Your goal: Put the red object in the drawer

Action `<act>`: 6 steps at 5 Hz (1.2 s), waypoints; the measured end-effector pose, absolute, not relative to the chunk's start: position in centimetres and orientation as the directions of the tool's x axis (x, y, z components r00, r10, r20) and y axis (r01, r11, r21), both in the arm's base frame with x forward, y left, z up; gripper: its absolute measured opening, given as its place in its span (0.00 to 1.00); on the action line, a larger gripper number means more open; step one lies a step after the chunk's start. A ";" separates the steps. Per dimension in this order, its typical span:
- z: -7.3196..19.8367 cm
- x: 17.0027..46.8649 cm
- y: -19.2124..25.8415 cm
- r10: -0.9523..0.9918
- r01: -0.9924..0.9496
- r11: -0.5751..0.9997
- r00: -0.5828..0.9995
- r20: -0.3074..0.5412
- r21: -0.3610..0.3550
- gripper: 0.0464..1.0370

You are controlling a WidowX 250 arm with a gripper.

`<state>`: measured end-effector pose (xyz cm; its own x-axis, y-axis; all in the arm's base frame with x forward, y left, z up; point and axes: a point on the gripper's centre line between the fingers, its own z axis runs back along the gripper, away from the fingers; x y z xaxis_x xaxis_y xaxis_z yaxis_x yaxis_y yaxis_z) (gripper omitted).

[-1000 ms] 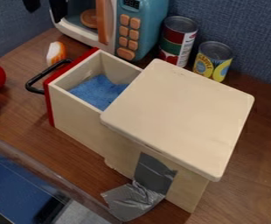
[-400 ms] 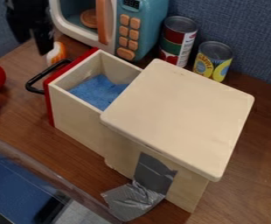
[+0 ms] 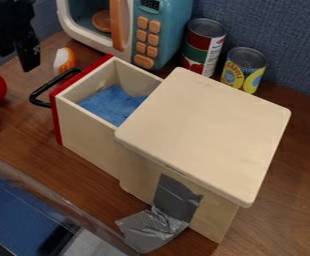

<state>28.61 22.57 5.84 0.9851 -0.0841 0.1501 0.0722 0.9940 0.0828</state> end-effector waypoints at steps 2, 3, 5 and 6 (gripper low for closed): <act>5.4 26.7 24.2 -0.076 0.063 0.993 0.989 0.124 0.101 0.96; 5.0 25.7 24.7 -0.073 0.062 0.993 0.992 0.105 0.099 0.96; 4.2 24.4 25.0 -0.054 0.046 0.995 0.994 0.092 0.088 0.96; 4.1 24.0 25.5 -0.024 0.015 0.995 0.995 0.096 0.095 0.93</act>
<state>23.98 25.46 4.14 0.9951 -0.0240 0.0960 0.0149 0.9954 0.0947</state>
